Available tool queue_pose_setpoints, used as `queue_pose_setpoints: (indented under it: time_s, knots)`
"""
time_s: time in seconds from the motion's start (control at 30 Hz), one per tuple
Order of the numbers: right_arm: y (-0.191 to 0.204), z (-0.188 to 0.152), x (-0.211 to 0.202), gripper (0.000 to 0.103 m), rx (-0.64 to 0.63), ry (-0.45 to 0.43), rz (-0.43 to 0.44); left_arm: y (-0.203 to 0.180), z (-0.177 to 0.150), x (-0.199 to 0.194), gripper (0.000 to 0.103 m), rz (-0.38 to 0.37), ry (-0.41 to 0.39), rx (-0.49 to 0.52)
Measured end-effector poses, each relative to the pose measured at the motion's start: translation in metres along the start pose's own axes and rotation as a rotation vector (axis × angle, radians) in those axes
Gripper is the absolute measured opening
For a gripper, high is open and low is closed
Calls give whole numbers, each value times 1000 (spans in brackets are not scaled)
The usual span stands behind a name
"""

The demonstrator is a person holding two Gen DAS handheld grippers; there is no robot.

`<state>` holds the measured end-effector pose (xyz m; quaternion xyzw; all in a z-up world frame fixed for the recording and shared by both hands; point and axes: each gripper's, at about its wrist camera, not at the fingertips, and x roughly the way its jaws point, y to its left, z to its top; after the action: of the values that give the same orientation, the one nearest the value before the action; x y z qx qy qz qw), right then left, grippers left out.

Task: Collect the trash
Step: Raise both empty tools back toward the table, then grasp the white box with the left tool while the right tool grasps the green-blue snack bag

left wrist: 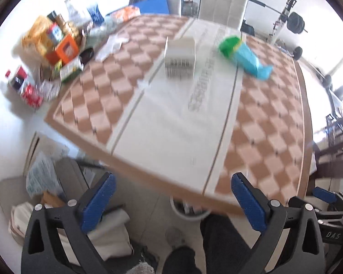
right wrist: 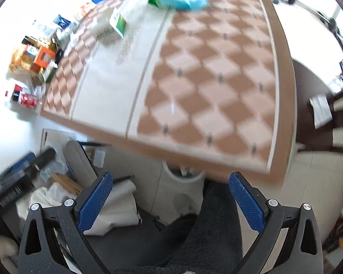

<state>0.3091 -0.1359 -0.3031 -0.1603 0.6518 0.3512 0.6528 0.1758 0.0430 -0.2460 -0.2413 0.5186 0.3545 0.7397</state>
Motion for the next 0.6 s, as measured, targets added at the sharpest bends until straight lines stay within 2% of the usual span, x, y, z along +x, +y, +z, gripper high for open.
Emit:
queue_pose_setpoints:
  time_s: [0.17, 0.3, 0.43, 0.53, 0.6]
  knots:
    - [-11, 124, 14, 103, -88, 42, -34, -13, 98, 32, 103, 89, 6, -21]
    - [-4, 237, 40, 103, -213, 53, -125, -18, 160, 75, 103, 152, 51, -37]
    - [11, 330, 82, 103, -365, 104, -225, -17, 203, 123, 103, 175, 114, -51]
    - [23, 381, 124, 103, -491, 170, -296, -19, 224, 152, 103, 208, 153, -28]
    - [32, 402, 147, 103, -577, 194, -340, -18, 235, 171, 103, 212, 182, -24]
